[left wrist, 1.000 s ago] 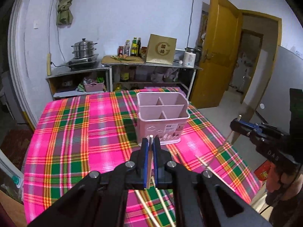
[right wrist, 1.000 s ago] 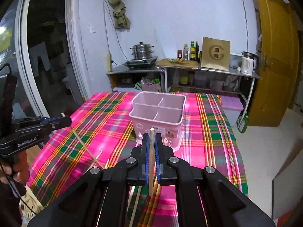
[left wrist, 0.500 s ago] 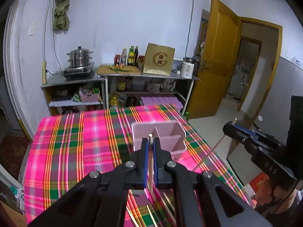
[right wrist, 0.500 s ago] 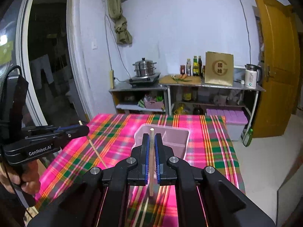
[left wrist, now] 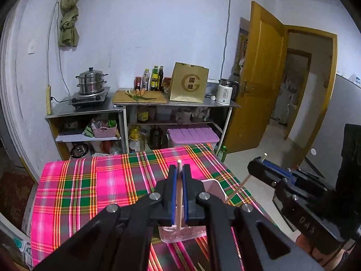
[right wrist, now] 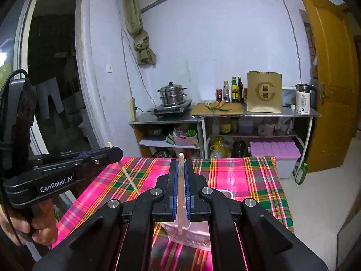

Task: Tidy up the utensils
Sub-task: 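Lift the left tool's chopstick over the pink basket while the right tool carries its chopstick there, then open the left tool to drop its chopstick into the basket while the right tool releases its own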

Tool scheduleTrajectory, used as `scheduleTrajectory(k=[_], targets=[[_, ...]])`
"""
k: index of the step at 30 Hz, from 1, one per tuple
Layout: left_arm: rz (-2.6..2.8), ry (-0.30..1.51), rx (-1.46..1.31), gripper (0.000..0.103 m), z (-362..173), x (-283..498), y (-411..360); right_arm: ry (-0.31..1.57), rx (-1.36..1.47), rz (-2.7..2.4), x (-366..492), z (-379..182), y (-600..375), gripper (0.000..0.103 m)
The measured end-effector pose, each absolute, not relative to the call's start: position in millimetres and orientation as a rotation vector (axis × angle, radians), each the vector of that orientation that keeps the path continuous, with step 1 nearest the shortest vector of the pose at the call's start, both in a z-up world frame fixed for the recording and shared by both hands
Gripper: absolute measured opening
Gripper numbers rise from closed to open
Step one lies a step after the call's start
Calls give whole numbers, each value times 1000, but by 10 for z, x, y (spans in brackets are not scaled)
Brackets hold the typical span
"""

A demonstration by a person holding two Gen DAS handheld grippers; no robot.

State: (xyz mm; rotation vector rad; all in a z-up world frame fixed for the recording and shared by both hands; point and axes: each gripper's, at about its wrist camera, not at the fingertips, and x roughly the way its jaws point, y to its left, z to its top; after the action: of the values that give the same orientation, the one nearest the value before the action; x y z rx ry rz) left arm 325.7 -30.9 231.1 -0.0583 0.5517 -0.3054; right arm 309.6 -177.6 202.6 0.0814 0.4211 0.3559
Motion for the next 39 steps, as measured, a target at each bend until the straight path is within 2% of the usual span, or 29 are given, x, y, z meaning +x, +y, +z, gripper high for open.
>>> scheduleTrajectory(k=[7,22,30,31,34,35,37,39], targets=[[-315,560,-70,5,2217,3463,-291,426,105,360,3348,1923,-1764,5],[-306,672,-81,5,1506,3761,-290,548,124,349,3719,1226,-1725,5],[-301,697,-87,6,1369,3762,-277,590,131,344,3743,1084,-1747,5],[-303,698,-86,8,1367,3748,-276,592,129,338,3738,1082,-1752,5],[-298,699,-83,26,1366,3726,-267,609,138,346,3737,1078,-1774,6],[-293,694,-80,28,1367,3712,-260,611,133,343,3725,1083,-1777,7],[-301,690,-91,31,1378,3663,-232,603,127,341,3674,1099,-1783,20],[-291,684,-99,33,1389,3601,-192,597,131,345,3600,1122,-1811,20]])
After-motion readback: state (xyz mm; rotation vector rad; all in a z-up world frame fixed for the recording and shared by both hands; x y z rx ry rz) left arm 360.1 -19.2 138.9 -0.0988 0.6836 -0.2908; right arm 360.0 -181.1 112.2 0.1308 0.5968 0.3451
